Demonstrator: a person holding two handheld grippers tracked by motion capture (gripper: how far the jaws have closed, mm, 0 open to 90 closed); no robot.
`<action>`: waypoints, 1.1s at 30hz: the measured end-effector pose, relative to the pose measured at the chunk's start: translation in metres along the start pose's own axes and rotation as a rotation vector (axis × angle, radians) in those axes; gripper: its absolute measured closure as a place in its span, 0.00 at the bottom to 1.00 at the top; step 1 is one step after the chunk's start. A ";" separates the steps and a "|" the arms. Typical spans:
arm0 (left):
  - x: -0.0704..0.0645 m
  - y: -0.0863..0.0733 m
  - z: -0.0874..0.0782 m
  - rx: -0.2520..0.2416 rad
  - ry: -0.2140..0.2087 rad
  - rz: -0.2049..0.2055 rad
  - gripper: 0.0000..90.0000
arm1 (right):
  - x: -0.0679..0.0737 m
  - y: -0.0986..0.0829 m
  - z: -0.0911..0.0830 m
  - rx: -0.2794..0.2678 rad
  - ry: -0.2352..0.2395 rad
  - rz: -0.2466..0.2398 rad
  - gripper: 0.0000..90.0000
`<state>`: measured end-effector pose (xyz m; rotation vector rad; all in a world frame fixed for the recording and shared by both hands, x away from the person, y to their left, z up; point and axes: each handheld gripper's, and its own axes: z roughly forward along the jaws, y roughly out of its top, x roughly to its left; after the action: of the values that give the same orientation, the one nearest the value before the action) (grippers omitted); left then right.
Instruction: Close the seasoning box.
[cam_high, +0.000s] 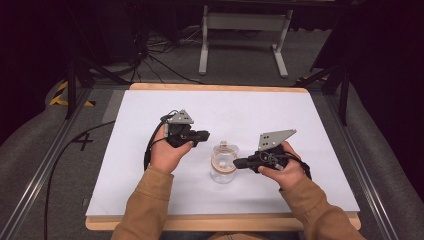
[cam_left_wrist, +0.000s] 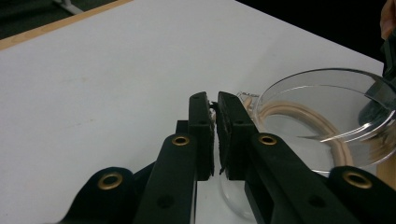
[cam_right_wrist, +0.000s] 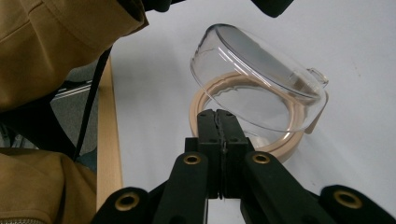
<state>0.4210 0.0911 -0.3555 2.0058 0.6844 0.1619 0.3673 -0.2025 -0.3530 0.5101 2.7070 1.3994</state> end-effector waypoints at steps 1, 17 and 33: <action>0.000 -0.001 -0.001 0.002 0.001 -0.013 0.94 | 0.000 0.000 0.000 0.004 0.006 0.004 1.00; 0.005 -0.004 -0.002 0.049 0.002 -0.044 0.92 | 0.002 -0.003 0.009 0.094 0.057 0.019 1.00; 0.005 -0.004 -0.002 0.066 0.007 -0.047 0.90 | 0.003 -0.002 0.008 0.094 0.061 0.021 1.00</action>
<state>0.4222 0.0970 -0.3587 2.0505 0.7494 0.1193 0.3658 -0.1970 -0.3592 0.5109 2.8351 1.3184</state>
